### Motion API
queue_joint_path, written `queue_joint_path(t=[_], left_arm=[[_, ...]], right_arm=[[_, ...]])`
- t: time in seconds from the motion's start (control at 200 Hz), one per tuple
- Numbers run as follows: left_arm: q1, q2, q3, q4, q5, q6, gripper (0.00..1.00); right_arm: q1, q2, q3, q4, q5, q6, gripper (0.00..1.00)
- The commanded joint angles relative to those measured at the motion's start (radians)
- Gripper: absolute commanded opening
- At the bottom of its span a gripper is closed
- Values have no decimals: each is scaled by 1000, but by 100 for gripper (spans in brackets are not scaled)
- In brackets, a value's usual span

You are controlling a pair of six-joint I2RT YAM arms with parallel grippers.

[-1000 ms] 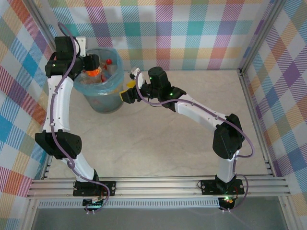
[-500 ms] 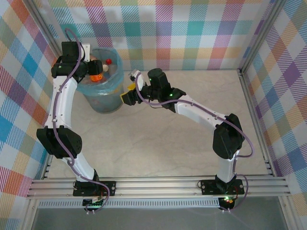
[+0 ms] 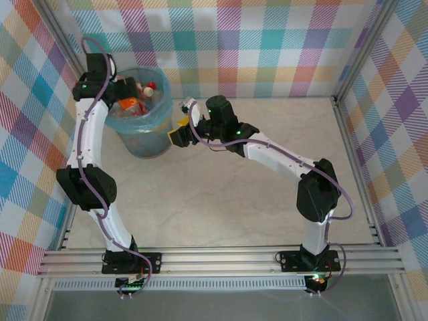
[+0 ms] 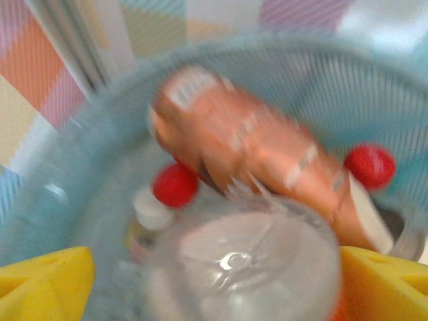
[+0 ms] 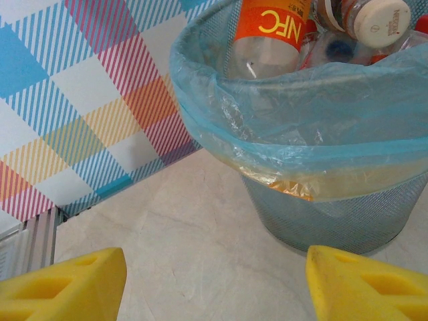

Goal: Put the plastic bottles in the bin

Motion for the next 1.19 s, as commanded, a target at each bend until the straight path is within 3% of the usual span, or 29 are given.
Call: queue_joint_path(t=[0.0,0.42,0.55,0.685,0.785,0.91,1.035,1.19], left_arm=[[28,-3,86,-3,-30,-89,92],[36,1,100,-42,10,-93,85],[31,-106,34,17,40,-50,84],[-41,-422,-443,370,76,64,85],[-156,-652,-794,601,81,198,86],[-315,-838,-1125,753,23,270,86],[-423,-913,-1397,952,-44,173,86],[-493,-840,-1620,1183,-239,159,88]], right_arm=[[3,-46,-10,-4,-15,14,71],[3,-49,-9,-22,-8,7,71],[-11,-78,-10,-49,32,-10,72],[-84,-147,-40,-82,51,4,71],[-169,-231,-117,-102,92,-7,72],[-291,-326,-246,-129,178,-29,72],[-414,-410,-436,-44,273,-17,72],[-499,-439,-667,103,453,-89,74]])
